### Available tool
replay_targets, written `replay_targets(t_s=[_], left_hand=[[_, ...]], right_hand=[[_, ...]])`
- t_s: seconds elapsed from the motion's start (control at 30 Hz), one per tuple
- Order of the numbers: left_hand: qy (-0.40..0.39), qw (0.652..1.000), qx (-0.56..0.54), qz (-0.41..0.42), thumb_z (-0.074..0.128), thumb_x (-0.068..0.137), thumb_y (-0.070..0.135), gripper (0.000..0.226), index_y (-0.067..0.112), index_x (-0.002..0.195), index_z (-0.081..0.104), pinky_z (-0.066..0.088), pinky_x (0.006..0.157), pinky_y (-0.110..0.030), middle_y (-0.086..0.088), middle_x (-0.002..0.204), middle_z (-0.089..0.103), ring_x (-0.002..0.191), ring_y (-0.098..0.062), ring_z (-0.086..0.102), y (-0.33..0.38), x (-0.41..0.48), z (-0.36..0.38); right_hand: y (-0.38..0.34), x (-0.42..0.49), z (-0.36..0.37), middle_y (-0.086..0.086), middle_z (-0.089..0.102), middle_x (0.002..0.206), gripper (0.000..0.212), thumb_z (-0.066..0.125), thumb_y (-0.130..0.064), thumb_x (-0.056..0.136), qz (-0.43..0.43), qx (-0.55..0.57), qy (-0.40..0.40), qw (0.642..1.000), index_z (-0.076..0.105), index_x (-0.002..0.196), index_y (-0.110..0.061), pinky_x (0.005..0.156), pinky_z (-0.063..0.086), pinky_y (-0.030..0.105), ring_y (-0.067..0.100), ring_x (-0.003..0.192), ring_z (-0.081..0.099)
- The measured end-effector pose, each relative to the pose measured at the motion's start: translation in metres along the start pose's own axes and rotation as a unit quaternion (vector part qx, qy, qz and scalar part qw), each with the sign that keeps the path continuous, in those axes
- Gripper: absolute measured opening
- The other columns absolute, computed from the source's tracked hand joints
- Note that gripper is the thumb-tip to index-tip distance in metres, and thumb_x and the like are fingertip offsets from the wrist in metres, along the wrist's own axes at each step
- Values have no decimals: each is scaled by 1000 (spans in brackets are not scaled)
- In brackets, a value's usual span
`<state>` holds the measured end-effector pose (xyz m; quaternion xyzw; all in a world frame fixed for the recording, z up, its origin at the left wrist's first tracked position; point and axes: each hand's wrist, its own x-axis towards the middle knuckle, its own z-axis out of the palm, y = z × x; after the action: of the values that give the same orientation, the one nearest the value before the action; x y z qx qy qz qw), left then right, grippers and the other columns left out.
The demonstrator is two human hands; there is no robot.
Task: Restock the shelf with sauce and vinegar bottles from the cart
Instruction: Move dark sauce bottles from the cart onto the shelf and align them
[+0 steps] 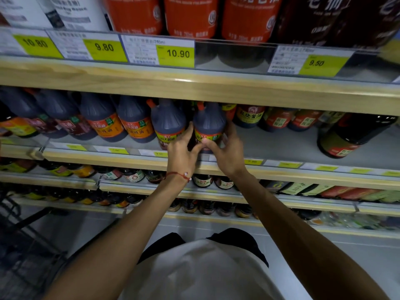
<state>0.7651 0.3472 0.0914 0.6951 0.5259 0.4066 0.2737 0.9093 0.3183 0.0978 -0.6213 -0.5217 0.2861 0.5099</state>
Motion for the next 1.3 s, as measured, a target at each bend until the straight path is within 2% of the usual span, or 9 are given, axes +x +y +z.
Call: replay_targets(t_s=[0.13,0.2,0.3,0.4,0.53,0.67,0.83,1.1,1.3], left_hand=[[-7,1000,-13,-1,77,87,9,60,12,143,57,50,108,-43,-6,138,64,128,-20,60,-1,-16,-10],[6,1000,-30,-9,76,87,6,50,11,135,63,53,104,-40,-3,129,69,119,-16,65,-2,-25,-22],[68,997,-30,-21,77,86,6,38,12,121,68,57,95,-37,-2,110,72,102,-13,69,-5,-33,-45],[107,992,-38,-53,82,83,11,44,12,120,58,57,91,-38,-5,111,64,101,-17,65,-12,-30,-66],[57,995,-48,-66,84,83,23,65,9,136,49,54,100,-36,-10,132,58,117,-18,62,-28,-14,-77],[31,996,-53,-61,83,83,24,64,9,137,54,53,102,-38,-8,133,62,119,-17,63,-37,0,-79],[31,995,-70,-59,84,82,20,63,11,139,59,56,101,-37,-7,133,65,116,-13,65,-51,13,-81],[66,992,-86,-65,84,77,36,53,18,125,72,59,94,-38,5,115,74,104,-6,71,-63,26,-78],[86,987,-109,-77,85,78,28,45,16,120,75,60,93,-39,16,100,70,97,-8,72,-58,25,-78]], right_hand=[[-9,-20,-2,3,65,129,62,83,-27,85,8,-55,65,996,55,138,-13,96,56,41,17,118,63],[-13,-35,-1,6,65,117,46,82,-23,87,4,-88,99,991,61,125,-10,89,55,39,16,106,62],[-22,-49,5,3,67,112,34,78,-18,89,-17,-99,63,993,64,119,-11,88,56,39,15,102,64],[-33,-49,19,3,69,121,39,76,-23,92,-11,-116,-20,993,64,128,-12,97,56,39,16,111,65],[-43,-40,46,9,61,143,61,71,-28,95,-15,-123,-75,989,50,148,-7,110,49,42,23,131,58],[-42,-31,70,8,63,139,65,69,-34,90,-25,-110,-44,993,49,147,-8,105,51,39,23,128,59],[-34,-25,91,7,69,127,57,74,-28,88,-29,-95,2,995,53,140,-12,96,57,46,21,117,67],[-32,-10,104,4,70,124,58,74,-25,87,-29,-100,22,994,53,140,-14,97,57,43,19,116,68],[-28,-6,109,4,70,122,56,74,-24,85,-39,-104,34,993,55,137,-15,94,57,44,20,114,68]])
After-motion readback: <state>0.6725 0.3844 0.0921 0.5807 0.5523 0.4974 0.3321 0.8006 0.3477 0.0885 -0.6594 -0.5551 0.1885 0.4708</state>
